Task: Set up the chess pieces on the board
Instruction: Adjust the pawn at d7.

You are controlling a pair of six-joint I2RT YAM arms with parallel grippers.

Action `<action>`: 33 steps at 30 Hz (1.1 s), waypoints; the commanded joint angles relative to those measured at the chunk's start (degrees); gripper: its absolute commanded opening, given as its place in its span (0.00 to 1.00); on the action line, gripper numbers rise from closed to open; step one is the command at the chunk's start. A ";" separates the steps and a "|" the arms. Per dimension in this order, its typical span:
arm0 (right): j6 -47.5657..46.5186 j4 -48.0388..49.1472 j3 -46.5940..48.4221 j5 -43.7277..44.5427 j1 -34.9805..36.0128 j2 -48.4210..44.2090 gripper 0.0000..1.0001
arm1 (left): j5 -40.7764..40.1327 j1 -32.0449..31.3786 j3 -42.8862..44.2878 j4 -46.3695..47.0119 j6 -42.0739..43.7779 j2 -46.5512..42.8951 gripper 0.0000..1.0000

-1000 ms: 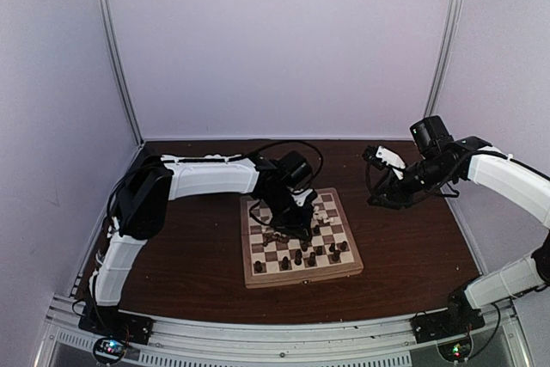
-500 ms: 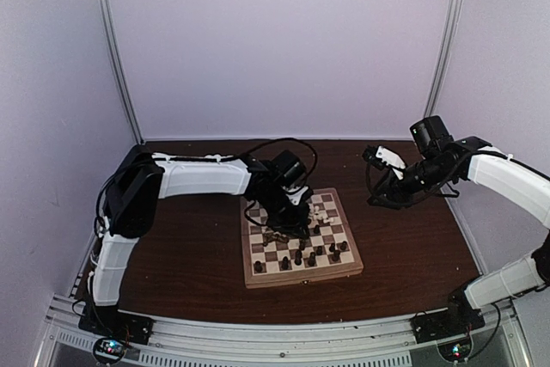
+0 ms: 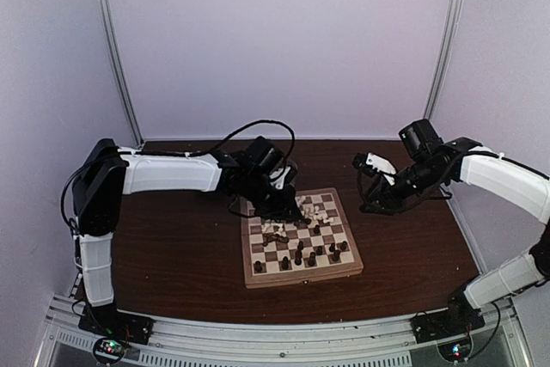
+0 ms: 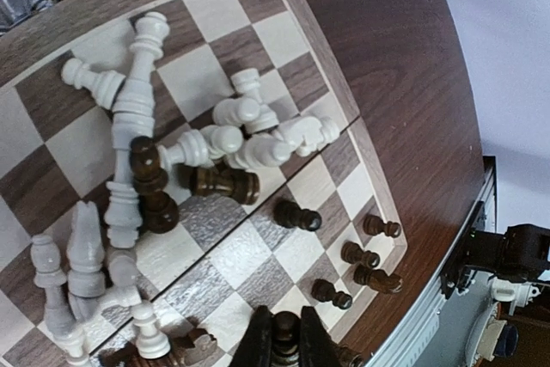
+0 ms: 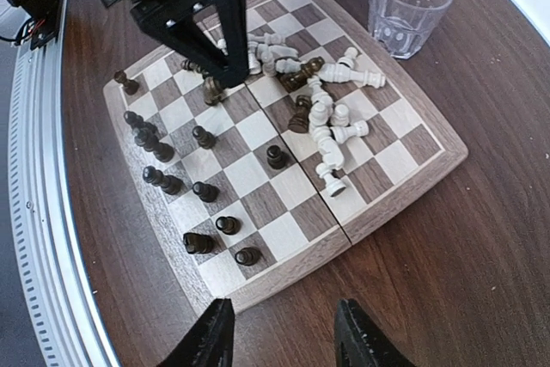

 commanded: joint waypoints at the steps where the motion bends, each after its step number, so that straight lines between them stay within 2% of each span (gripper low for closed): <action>1: -1.90 -0.72 2.82 0.99 3.89 2.03 0.41 | -2.56 2.15 -2.11 4.72 -0.13 -4.04 0.00; 6: -5.12 -5.20 9.41 3.10 11.64 9.31 0.35 | -5.42 4.95 -4.07 0.74 4.75 -9.71 0.00; 12: -6.30 -12.57 21.75 3.53 16.96 23.23 0.30 | -5.60 9.56 -2.81 -7.23 11.39 -14.44 0.00; 17: -7.25 -14.56 26.56 4.39 19.33 29.47 0.34 | -5.45 15.18 -2.30 -9.79 16.63 -16.95 0.00; 24: -6.41 -16.61 30.94 7.92 22.19 36.29 0.35 | 0.16 21.06 -9.71 -2.06 12.71 -21.14 0.00; 33: -4.71 -17.23 33.93 10.90 23.10 39.96 0.35 | -0.29 21.14 -9.13 -3.65 13.92 -21.55 0.00</action>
